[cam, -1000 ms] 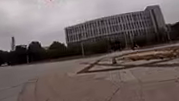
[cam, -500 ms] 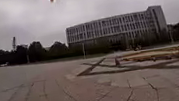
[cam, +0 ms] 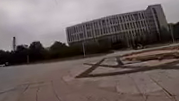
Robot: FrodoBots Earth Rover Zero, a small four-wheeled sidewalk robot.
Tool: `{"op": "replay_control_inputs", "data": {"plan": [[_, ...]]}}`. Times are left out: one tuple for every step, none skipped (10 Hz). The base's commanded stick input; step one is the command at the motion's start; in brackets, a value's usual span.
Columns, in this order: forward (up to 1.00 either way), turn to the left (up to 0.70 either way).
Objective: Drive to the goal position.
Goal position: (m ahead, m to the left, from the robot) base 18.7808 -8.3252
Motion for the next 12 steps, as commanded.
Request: {"op": "replay_control_inputs", "data": {"plan": [[0.70,-0.08],[0.70,-0.08],[0.70,-0.03],[0.70,0.00],[0.70,0.00],[0.70,0.00],[0.70,0.00],[0.70,0.00],[0.70,0.00],[0.70,0.00],[0.70,0.00],[0.70,0.00]]}}
